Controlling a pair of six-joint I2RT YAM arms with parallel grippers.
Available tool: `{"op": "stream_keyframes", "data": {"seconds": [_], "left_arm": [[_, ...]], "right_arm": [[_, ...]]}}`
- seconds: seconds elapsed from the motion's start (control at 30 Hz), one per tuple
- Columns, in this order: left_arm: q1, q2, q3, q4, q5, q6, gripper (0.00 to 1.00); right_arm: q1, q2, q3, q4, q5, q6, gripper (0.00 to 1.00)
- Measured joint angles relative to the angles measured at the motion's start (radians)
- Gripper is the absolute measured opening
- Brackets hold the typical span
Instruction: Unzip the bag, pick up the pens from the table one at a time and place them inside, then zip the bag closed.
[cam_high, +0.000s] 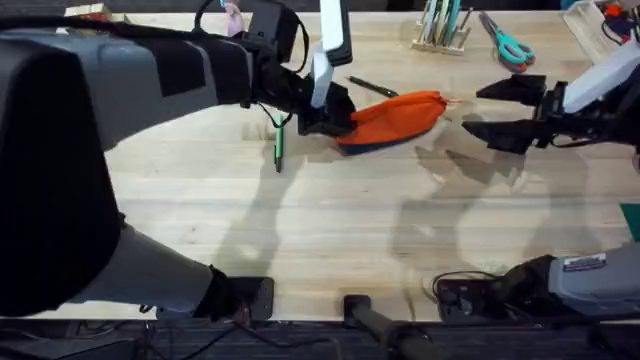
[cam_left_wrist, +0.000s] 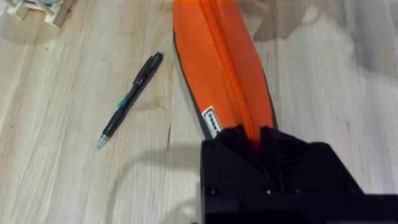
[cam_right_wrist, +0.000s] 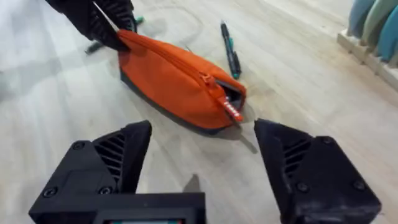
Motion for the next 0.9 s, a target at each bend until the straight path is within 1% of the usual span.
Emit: {"op": "stream_keyframes", "data": {"seconds": [0.17,0.33,0.5,0.6,0.77,0.9], "left_arm": [[0.0,0.0,0.0,0.0,0.0,0.0,0.042],[0.0,0.0,0.0,0.0,0.0,0.0,0.042],[0.0,0.0,0.0,0.0,0.0,0.0,0.042],[0.0,0.0,0.0,0.0,0.0,0.0,0.042],[0.0,0.0,0.0,0.0,0.0,0.0,0.042],[0.0,0.0,0.0,0.0,0.0,0.0,0.042]], "right_arm": [[0.0,0.0,0.0,-0.052,-0.052,0.0,0.996],[0.0,0.0,0.0,-0.059,-0.128,0.025,0.996],[0.0,0.0,0.0,-0.06,-0.142,0.059,0.996],[0.0,0.0,0.0,-0.029,-0.146,0.059,0.996],[0.01,0.0,0.0,0.041,-0.147,0.01,0.996],[0.055,0.0,0.001,0.101,-0.138,-0.021,0.996]]}}
